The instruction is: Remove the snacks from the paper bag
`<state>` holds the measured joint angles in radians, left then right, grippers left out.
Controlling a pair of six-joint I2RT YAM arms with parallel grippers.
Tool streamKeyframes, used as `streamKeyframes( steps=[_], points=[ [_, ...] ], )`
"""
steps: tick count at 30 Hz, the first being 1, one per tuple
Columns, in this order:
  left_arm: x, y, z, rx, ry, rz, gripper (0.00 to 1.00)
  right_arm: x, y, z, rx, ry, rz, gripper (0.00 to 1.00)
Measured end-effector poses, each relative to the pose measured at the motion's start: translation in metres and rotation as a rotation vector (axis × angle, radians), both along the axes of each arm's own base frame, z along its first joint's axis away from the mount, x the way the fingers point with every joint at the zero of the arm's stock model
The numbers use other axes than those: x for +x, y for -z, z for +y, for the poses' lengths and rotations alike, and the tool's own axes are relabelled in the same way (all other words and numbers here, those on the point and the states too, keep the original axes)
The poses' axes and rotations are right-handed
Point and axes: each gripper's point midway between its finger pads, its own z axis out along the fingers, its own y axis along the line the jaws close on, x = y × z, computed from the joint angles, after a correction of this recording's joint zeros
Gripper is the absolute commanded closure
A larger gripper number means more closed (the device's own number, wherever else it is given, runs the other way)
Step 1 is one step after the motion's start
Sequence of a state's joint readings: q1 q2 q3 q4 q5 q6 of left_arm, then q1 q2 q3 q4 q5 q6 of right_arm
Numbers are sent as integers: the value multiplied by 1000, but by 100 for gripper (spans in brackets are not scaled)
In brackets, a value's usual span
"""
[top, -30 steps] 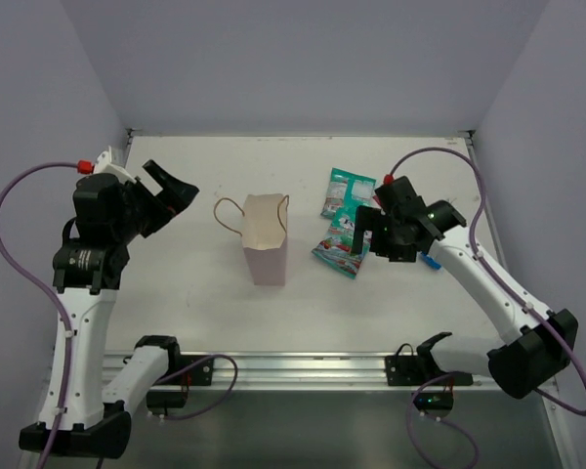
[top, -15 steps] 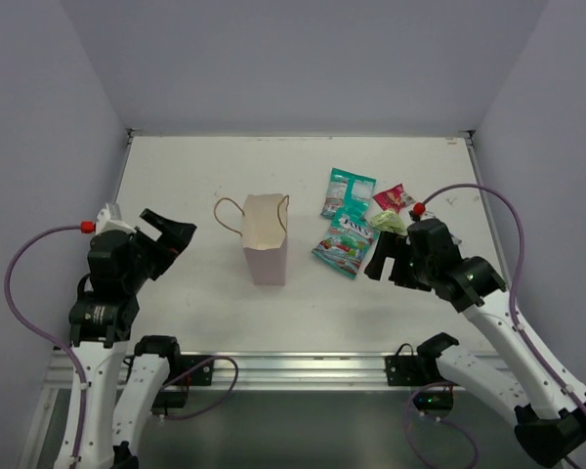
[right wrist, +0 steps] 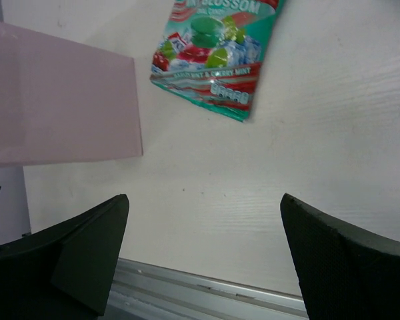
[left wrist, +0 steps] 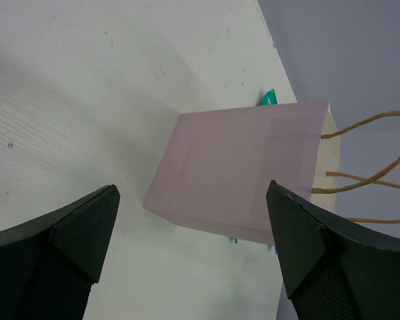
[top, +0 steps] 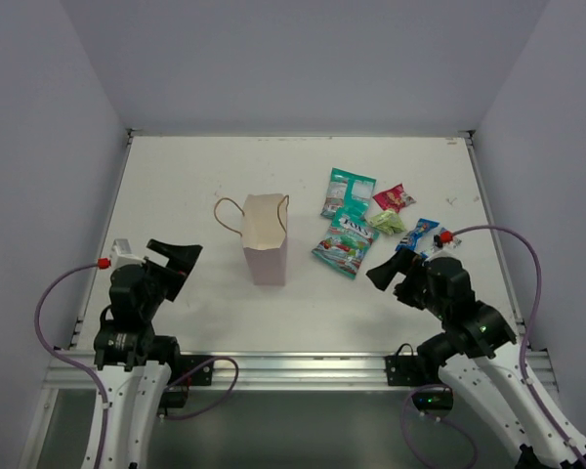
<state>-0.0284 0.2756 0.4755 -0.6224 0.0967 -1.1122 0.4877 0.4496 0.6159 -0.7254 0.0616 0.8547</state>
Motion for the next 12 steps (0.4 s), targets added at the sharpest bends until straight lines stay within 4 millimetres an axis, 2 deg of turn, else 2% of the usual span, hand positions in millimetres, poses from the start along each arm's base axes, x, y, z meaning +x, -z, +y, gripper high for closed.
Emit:
streamKeyframes(
  steps=[7, 9, 12],
  points=[
    [-5, 5, 2, -40, -34, -54, 0, -11, 69, -7, 56, 137, 167, 1],
    [-7, 5, 3, -55, -48, -77, 0, -12, 78, -9, 67, 163, 183, 1],
    [-8, 7, 4, -75, -63, -112, 0, -10, 74, -11, 98, 187, 147, 1]
  ],
)
